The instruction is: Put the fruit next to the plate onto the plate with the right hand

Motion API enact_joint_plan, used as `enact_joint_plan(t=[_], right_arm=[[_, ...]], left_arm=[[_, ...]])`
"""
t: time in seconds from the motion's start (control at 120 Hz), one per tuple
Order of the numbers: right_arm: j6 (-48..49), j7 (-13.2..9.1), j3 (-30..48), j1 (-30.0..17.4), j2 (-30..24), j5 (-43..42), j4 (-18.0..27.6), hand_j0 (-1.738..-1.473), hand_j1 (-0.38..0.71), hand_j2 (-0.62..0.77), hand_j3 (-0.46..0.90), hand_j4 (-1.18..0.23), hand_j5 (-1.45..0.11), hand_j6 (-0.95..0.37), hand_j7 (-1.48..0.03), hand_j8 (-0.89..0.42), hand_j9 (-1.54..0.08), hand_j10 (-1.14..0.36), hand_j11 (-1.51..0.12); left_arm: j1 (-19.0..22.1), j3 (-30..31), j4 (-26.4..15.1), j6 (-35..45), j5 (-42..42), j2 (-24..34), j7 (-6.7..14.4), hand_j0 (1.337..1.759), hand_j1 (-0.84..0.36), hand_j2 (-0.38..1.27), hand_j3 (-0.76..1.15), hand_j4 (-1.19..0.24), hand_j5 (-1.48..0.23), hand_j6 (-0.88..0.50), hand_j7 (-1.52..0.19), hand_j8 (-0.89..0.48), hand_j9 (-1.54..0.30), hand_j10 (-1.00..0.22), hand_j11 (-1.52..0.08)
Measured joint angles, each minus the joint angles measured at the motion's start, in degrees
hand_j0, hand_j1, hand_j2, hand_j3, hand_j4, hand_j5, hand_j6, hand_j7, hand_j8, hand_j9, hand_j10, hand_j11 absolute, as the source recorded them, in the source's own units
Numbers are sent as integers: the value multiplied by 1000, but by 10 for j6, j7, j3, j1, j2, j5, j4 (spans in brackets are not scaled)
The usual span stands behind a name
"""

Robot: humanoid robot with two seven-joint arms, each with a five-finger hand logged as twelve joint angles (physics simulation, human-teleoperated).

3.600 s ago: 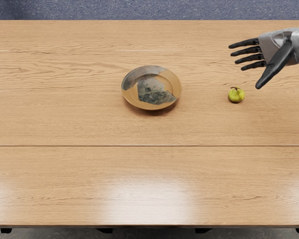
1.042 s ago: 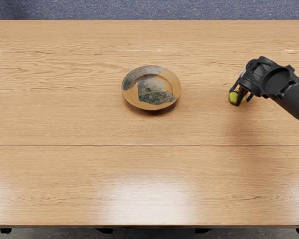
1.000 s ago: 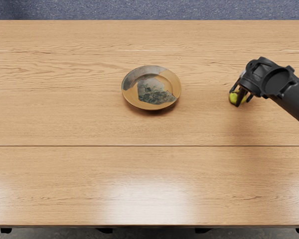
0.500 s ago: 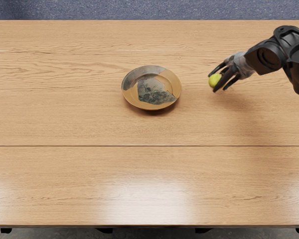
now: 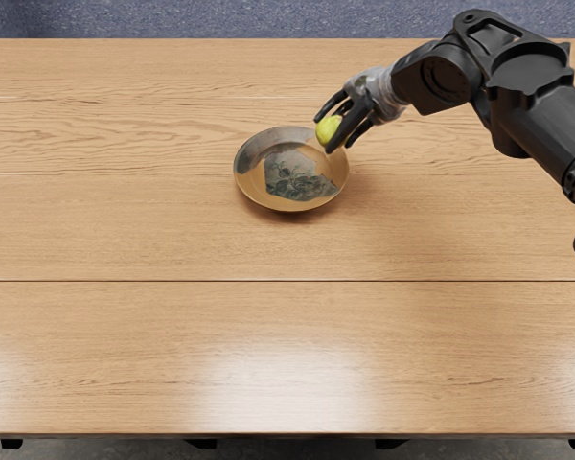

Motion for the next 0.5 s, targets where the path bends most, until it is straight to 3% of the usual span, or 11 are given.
enact_joint_plan(t=[0.142,0.333,0.383,0.5], right_arm=[[-40,0,-18,0,1,1,1,-1656,-9,102,0,-326,-514,-194,-523,-167,-542,-412,-542],[-27,0,-20,-1,-7,6,3,-1657,-198,37,0,-144,-221,-93,-225,-82,-232,-177,-232],[24,0,-12,-1,-60,42,15,-1657,-225,28,0,-120,-180,-81,-183,-72,-189,-146,-189],[80,0,-1,-19,-252,118,42,-1658,-266,14,0,-79,-115,-57,-117,-52,-120,-93,-120]], left_arm=[[0,0,0,0,0,0,0,1658,349,0,0,0,0,0,0,0,0,0,0],[0,0,0,0,0,0,0,1658,349,0,0,0,0,0,0,0,0,0,0],[0,0,0,0,0,0,0,1658,349,0,0,0,0,0,0,0,0,0,0],[0,0,0,0,0,0,0,1658,349,0,0,0,0,0,0,0,0,0,0]])
